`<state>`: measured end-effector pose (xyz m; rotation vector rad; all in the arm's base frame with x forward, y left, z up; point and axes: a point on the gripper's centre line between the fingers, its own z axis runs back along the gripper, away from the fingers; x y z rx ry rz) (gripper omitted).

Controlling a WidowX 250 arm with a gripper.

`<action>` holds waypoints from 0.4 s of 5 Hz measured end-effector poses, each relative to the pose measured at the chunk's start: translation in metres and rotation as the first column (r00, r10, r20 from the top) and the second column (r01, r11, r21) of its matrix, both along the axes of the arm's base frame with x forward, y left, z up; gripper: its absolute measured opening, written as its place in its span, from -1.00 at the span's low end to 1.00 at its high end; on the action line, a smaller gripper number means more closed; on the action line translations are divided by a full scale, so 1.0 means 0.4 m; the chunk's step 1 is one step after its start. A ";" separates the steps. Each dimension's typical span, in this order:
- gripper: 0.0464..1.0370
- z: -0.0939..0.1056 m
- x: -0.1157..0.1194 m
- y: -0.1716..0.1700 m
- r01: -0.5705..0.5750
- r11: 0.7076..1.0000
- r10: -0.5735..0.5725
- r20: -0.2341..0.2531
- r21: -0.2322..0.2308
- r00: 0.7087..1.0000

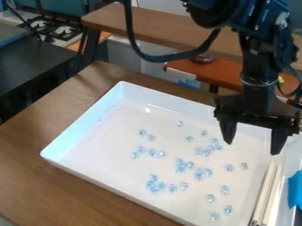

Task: Sweep into pile

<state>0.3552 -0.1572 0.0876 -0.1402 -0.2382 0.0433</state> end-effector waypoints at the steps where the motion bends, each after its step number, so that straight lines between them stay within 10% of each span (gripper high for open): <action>1: 0.93 -0.046 -0.017 0.006 -0.002 1.000 0.003 -0.051 0.021 0.999; 2: 0.93 -0.072 -0.012 0.001 -0.001 0.999 0.003 -0.038 0.044 0.999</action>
